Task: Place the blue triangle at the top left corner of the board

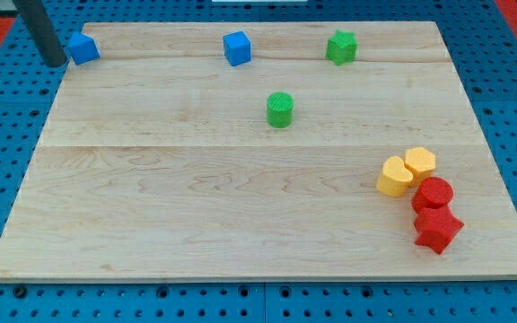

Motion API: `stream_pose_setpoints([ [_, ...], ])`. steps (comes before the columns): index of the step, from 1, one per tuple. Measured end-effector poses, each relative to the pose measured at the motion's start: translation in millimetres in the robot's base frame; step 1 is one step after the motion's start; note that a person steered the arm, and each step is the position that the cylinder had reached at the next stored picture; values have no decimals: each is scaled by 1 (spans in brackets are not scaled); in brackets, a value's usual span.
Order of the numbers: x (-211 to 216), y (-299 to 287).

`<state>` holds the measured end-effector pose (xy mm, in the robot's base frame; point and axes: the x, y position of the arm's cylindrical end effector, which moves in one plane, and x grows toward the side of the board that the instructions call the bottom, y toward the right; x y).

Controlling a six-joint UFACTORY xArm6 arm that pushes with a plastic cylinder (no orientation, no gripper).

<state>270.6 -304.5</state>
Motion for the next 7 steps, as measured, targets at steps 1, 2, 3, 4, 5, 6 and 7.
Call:
stream_pose_setpoints([
  [1, -13, 0],
  [2, -14, 13],
  [3, -14, 19],
  [4, -14, 36],
  [5, -14, 66],
  [6, 4, 78],
  [7, 74, 131],
])
